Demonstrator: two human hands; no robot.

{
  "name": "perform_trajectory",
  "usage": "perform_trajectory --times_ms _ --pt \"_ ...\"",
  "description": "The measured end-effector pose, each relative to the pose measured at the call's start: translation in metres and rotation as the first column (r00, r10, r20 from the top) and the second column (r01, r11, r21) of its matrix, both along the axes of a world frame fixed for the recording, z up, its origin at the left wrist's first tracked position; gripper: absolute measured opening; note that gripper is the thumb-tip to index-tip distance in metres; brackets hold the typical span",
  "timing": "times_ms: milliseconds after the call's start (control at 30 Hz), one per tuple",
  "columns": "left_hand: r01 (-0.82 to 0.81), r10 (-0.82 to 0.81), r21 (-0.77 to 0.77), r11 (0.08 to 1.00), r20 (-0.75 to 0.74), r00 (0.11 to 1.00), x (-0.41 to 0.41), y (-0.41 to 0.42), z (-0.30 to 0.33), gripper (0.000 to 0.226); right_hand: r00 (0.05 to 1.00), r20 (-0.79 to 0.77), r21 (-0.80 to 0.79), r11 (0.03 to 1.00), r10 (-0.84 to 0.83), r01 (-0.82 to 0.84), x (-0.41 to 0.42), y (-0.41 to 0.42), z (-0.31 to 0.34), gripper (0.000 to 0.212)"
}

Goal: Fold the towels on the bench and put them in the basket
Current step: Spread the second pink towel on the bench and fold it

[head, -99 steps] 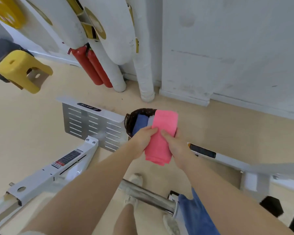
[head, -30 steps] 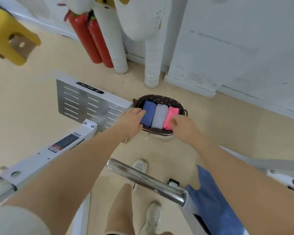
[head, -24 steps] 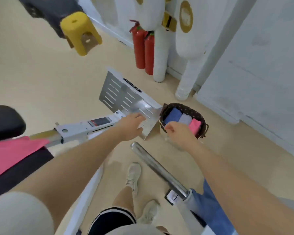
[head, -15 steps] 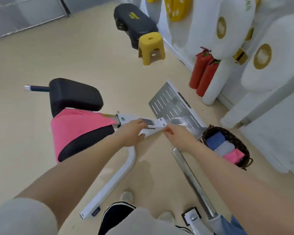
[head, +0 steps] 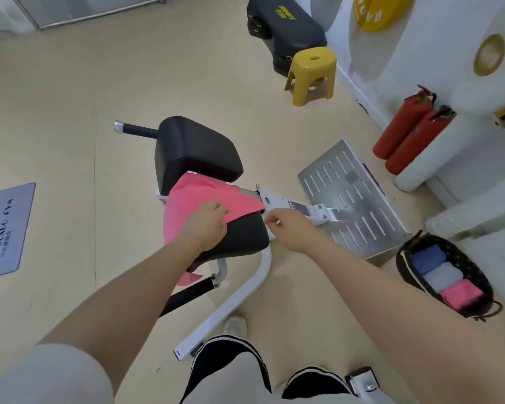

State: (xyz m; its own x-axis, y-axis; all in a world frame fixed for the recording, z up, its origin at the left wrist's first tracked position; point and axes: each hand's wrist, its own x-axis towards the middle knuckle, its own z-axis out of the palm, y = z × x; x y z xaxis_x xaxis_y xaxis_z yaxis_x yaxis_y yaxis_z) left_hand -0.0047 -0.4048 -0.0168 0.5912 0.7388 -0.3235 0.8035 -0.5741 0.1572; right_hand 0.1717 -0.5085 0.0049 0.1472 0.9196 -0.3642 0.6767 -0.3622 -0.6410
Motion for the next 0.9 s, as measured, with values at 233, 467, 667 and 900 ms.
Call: perform_trajectory --times_ms 233,467,667,900 --pt "0.091 -0.095 -0.040 0.995 -0.105 0.990 -0.029 0.044 -0.027 0.043 1.000 0.023 -0.083 0.997 -0.002 0.004 -0.055 0.073 -0.026 0.029" --pt "0.269 -0.246 0.074 0.960 -0.228 0.942 -0.004 0.045 -0.040 0.023 0.995 0.048 -0.176 0.979 -0.093 0.100 -0.066 0.075 -0.047 0.029" --pt "0.332 -0.320 0.008 0.943 -0.243 0.916 0.003 0.056 -0.047 0.024 0.969 0.046 -0.169 0.954 -0.243 0.247 -0.046 0.061 -0.045 0.030" --pt "-0.014 0.184 -0.617 0.787 0.213 0.960 0.036 0.044 -0.011 0.031 0.915 -0.013 -0.095 0.911 -0.403 0.400 -0.027 0.033 -0.033 0.041"
